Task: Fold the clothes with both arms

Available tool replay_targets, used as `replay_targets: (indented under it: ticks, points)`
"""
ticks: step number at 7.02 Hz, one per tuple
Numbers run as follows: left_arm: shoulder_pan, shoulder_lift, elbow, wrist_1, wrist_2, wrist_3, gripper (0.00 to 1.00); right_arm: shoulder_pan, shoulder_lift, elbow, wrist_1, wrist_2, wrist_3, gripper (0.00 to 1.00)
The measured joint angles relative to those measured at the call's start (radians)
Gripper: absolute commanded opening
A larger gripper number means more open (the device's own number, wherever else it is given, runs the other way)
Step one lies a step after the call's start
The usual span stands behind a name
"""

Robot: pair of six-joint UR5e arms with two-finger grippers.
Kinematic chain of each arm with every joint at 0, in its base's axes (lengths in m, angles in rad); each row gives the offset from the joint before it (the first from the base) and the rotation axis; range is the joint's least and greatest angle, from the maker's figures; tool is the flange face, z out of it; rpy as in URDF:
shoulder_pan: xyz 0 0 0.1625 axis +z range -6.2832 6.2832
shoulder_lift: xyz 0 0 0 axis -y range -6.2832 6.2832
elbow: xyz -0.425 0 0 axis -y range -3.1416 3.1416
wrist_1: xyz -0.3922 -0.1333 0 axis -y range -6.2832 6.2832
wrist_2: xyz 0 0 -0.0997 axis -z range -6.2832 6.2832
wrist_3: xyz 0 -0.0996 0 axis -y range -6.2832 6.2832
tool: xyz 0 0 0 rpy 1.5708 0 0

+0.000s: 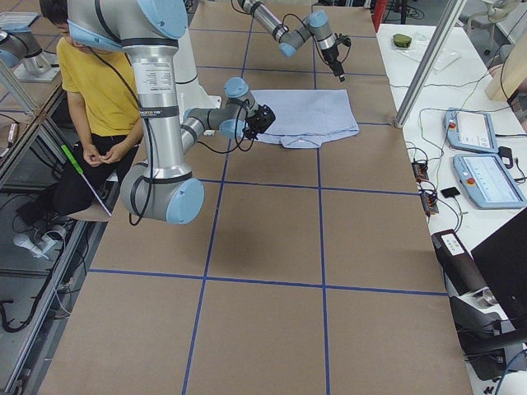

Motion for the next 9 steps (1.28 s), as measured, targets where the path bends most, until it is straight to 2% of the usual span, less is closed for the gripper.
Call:
replay_targets:
  ticks: [1, 2, 3, 4, 7, 9]
  points:
    - [-0.006, 0.049, -0.064, 0.002, -0.010, -0.001, 0.99, -0.063, 0.023, -0.002, -0.036, -0.068, 0.065, 1.00]
    - [-0.009, 0.072, -0.097, 0.002, -0.013, -0.004, 0.99, -0.121, 0.078, -0.005, -0.136, -0.123, 0.129, 1.00]
    - [-0.009, 0.081, -0.108, 0.002, -0.014, -0.006, 0.99, -0.170, 0.132, -0.010, -0.245, -0.165, 0.191, 1.00]
    - [-0.010, 0.083, -0.112, 0.003, -0.013, -0.006, 0.99, -0.204, 0.163, -0.017, -0.301, -0.193, 0.242, 0.99]
    - [-0.008, 0.084, -0.113, 0.002, -0.011, -0.025, 0.99, -0.222, 0.207, -0.064, -0.330, -0.214, 0.310, 0.98]
    - [-0.007, 0.084, -0.113, 0.001, -0.010, -0.035, 0.99, -0.212, 0.214, -0.086, -0.328, -0.215, 0.314, 0.90]
